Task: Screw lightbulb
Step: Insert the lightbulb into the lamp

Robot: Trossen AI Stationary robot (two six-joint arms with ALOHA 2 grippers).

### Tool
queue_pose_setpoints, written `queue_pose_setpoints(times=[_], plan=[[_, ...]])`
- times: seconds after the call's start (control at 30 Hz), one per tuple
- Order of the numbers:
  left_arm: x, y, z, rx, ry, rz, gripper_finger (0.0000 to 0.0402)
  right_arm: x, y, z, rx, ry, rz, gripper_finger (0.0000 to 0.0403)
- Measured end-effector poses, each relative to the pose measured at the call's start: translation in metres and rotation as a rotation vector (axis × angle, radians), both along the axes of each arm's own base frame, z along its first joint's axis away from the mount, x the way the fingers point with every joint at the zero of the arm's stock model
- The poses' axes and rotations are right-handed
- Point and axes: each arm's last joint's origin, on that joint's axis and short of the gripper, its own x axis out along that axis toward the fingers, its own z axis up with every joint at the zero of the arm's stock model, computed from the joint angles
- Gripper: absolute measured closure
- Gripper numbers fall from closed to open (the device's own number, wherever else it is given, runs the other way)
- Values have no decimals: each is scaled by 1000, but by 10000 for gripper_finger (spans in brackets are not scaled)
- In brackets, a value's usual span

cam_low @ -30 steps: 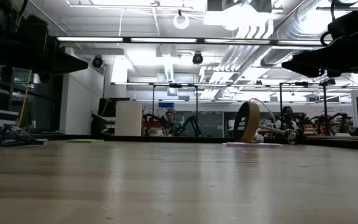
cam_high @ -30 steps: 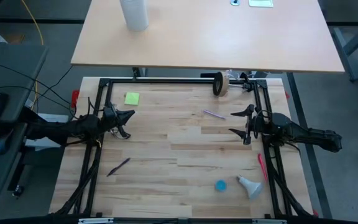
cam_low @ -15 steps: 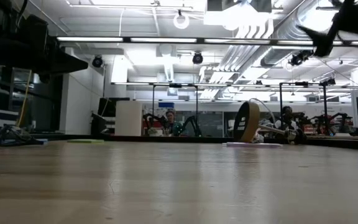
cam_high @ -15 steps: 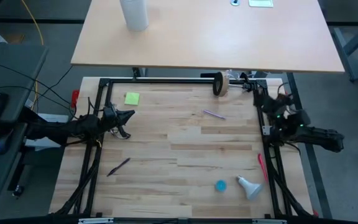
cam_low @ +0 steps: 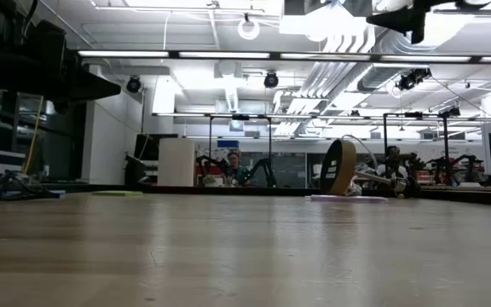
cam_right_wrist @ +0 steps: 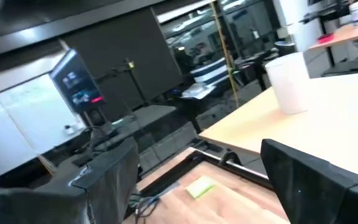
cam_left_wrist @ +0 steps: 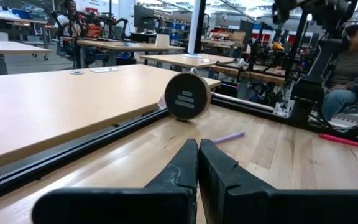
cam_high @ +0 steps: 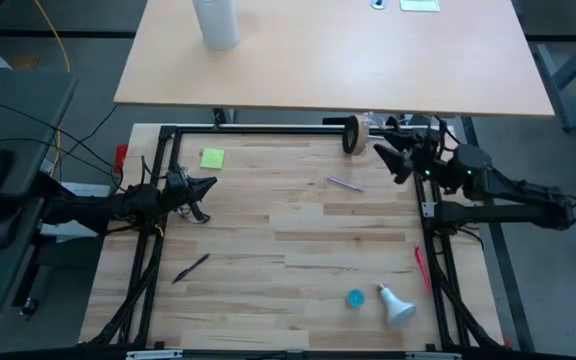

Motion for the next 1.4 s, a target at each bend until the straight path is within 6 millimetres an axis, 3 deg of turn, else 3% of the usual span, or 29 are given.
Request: queue_pose_setpoints(times=[0.3, 0.43, 0.57, 0.7, 0.83, 0.97, 1.17, 1.27, 1.4], plan=[[0, 0, 2, -10, -28, -3, 401, 24, -7, 33, 81, -59, -80, 73], [0, -2, 15, -208, -275, -110, 401, 27, -8, 50, 75, -69, -104, 73], [-3, 1, 27, -503, -569, -37, 401, 27, -9, 62, 57, -30, -154, 73], [-5, 4, 55, -462, -642, 1, 401, 25, -11, 68, 67, 27, -176, 73], [4, 8, 101, -304, -530, 75, 401, 21, -17, 63, 179, 92, -225, 73], [33, 13, 149, -58, -158, 23, 401, 15, -28, 48, 302, 224, -299, 73], [89, 34, 171, 124, 327, 27, 401, 16, -49, 16, 528, 441, -383, 73], [112, 53, 177, 170, 405, 85, 400, 27, -67, -4, 636, 555, -460, 73], [123, 80, 181, 3, 354, 183, 384, 47, -98, -33, 723, 676, -531, 73]])
